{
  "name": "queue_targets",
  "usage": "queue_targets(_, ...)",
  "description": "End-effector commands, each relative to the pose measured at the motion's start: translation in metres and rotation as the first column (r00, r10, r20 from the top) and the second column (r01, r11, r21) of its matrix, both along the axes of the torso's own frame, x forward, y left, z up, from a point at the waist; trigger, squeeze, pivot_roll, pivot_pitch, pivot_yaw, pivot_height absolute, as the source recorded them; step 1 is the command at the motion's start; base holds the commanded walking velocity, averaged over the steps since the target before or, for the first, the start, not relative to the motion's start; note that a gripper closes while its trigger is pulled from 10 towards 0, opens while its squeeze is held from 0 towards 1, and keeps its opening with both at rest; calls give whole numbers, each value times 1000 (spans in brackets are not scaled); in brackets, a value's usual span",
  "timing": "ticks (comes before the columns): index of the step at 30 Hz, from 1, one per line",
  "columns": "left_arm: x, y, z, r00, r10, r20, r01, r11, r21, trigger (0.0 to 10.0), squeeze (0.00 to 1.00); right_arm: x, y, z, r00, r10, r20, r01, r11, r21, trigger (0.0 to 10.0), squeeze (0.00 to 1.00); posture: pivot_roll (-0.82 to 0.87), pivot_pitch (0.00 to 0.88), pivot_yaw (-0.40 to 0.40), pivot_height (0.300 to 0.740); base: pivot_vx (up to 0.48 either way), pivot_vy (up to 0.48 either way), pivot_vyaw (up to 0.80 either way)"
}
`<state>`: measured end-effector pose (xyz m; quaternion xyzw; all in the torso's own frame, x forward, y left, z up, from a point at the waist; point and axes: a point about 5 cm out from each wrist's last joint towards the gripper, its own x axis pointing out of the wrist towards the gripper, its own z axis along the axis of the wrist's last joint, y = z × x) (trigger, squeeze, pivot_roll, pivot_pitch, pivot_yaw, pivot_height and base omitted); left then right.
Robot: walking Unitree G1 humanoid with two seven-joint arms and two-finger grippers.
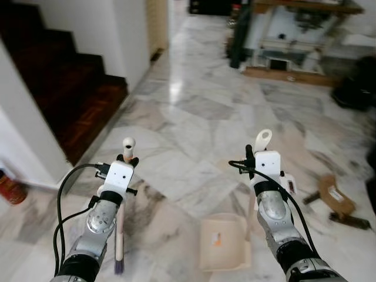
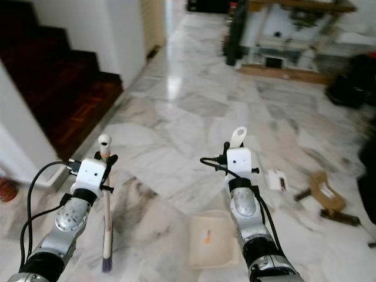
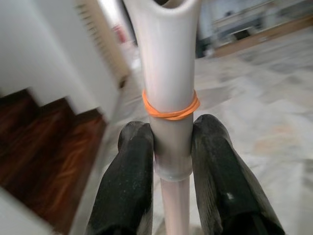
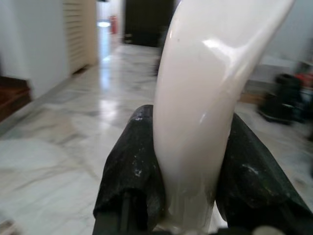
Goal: Sweep floor
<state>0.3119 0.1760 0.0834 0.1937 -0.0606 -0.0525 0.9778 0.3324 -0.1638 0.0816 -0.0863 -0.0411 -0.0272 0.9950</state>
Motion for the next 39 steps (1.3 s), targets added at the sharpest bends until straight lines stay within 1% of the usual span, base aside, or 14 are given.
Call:
queue_targets(1, 4, 1, 10, 999, -5, 45, 4, 1000, 24, 10000, 0, 3, 1, 7, 999, 8, 31, -8, 1000, -9, 10000, 0, 67, 0, -5, 740, 0, -368, -800)
queue_targets(3, 5, 1, 10, 999, -5, 47, 4, 1000, 21, 10000, 0, 3, 1, 7, 1000, 8, 30, -8, 1000, -11, 10000, 0, 67, 0, -6, 740, 0, -338, -800)
queue_targets(14, 5, -1, 10, 999, -5, 50, 5, 1000, -3, 10000, 0, 5, 0, 10, 999, 14, 38, -13, 1000, -14, 10000, 0, 59, 0, -11, 740, 0, 0, -800)
queue_targets(16, 4, 0, 10, 999, 12, 52, -9, 998, -62, 10000, 0, 4, 1, 10, 999, 20, 44, -19, 1000, -16, 10000, 0, 61, 0, -17, 740, 0, 0, -800)
queue_targets(18, 4, 1, 10, 999, 21, 49, -17, 996, -83, 10000, 0, 4, 1, 10, 999, 24, 48, -24, 1000, -14, 10000, 0, 63, 0, -19, 740, 0, 0, -731)
queue_targets(23, 3, 4, 8, 999, 42, 34, -38, 993, -116, 10000, 0, 4, 1, 10, 998, 33, 54, -31, 999, -23, 10000, 0, 66, 0, -23, 740, 0, 0, 0)
queue_targets(27, 3, 4, 7, 999, 37, 25, -33, 992, -124, 10000, 0, 3, 2, 10, 998, 34, 52, -33, 999, -25, 10000, 0, 63, 0, -23, 740, 0, 0, 0)
queue_targets(34, 5, 4, 8, 999, 39, 25, -35, 989, -141, 10000, 0, 2, 2, 8, 998, 43, 48, -42, 999, -23, 10000, 0, 63, 0, -26, 740, 261, 0, 0)
queue_targets(39, 7, 2, 11, 999, 36, 31, -31, 987, -156, 10000, 0, 5, 1, 11, 998, 43, 46, -42, 999, -20, 10000, 0, 63, 0, -29, 740, 343, 0, 0)
